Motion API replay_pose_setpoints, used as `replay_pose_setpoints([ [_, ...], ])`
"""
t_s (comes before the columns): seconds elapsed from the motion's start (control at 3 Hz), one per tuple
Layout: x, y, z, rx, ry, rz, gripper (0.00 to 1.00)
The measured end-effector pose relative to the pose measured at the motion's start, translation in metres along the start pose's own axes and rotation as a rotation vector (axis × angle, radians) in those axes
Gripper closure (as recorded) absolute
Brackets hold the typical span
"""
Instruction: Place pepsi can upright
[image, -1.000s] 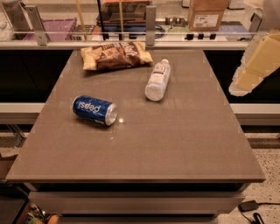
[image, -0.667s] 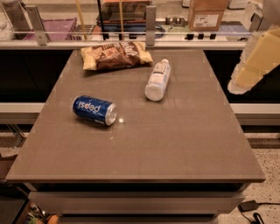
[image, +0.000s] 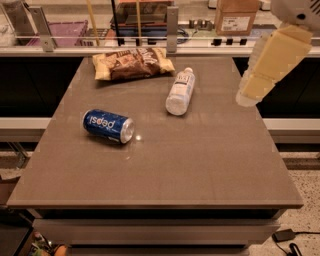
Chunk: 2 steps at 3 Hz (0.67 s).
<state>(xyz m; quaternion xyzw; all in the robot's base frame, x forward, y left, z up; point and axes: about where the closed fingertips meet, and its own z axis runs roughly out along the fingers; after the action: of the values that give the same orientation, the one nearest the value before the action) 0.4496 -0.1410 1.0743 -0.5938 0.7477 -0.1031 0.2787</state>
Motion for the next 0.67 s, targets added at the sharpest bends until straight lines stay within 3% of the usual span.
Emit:
replay_pose_setpoints([
  [0.67,-0.037,0.007,0.031,-0.091,0.032,0.020,0.00],
])
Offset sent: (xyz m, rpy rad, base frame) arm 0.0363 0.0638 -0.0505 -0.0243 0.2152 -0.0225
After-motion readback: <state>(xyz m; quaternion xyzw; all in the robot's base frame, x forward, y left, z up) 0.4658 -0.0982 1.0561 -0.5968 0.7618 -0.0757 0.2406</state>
